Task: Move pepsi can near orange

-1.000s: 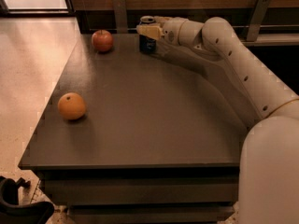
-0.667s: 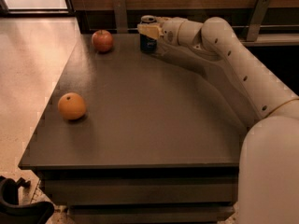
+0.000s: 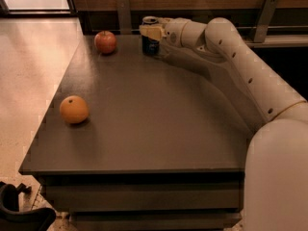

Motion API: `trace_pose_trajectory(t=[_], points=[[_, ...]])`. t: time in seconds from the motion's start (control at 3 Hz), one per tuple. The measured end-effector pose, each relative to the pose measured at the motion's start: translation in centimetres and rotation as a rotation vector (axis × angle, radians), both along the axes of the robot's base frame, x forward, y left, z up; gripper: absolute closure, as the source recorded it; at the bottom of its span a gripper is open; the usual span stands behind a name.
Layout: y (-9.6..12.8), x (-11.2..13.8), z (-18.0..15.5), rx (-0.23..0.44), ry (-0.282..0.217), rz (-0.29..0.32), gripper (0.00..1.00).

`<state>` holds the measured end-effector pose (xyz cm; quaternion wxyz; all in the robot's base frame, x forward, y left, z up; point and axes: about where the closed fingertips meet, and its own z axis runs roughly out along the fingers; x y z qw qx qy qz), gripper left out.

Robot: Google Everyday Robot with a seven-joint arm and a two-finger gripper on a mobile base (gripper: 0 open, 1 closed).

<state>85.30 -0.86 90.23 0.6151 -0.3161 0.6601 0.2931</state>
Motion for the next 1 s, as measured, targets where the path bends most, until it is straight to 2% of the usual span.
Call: trace_pose_trajectory(t=[0.33, 0.67, 1.0], points=[[-1.0, -0.7, 1.3, -0.007, -0.004, 0.002, 1.00], [-3.4, -2.6, 3.9, -0.029, 0.002, 0.001, 1.00], [-5.1, -6.3, 6.3, -0.047, 0.019, 0.035, 1.00]])
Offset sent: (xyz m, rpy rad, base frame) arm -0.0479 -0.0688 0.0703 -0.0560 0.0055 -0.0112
